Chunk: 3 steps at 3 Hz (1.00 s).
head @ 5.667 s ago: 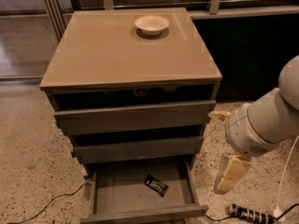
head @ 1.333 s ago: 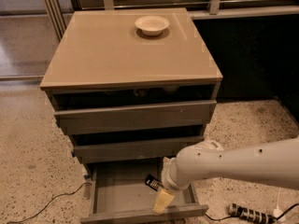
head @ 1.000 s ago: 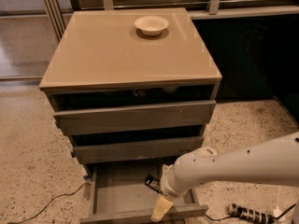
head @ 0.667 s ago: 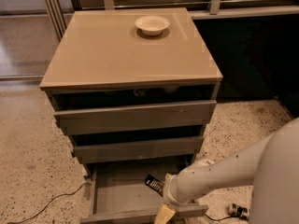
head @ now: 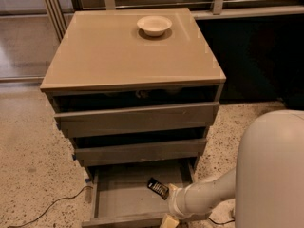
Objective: Pick rxbar chocolate from bottom drawer and place on counter
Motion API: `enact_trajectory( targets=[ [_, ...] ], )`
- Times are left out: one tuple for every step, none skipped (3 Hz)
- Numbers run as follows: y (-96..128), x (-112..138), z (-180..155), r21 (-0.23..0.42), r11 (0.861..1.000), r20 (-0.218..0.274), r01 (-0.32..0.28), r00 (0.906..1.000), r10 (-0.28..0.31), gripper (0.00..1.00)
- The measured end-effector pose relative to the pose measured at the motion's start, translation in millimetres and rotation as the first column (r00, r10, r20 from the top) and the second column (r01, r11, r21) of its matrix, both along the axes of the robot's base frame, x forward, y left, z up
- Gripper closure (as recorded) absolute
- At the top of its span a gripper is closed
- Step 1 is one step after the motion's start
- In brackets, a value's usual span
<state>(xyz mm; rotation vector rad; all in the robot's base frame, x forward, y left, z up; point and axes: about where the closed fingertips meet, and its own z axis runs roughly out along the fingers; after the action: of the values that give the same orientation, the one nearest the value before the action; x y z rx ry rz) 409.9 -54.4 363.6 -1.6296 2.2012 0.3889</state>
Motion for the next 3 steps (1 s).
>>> enact_trajectory(
  targets=[
    [0.0,3.5,-2.4,0.002,1.0,0.014,-0.01,0.9998,0.01,0.0],
    [-0.5,11.0,-11.7,0.009,0.999,0.047,-0.034,0.9984,0.033,0.0],
    [-2.9,28.0,-28.2,0.022,0.999,0.097,-0.041,0.9945,0.038,0.0]
  ],
)
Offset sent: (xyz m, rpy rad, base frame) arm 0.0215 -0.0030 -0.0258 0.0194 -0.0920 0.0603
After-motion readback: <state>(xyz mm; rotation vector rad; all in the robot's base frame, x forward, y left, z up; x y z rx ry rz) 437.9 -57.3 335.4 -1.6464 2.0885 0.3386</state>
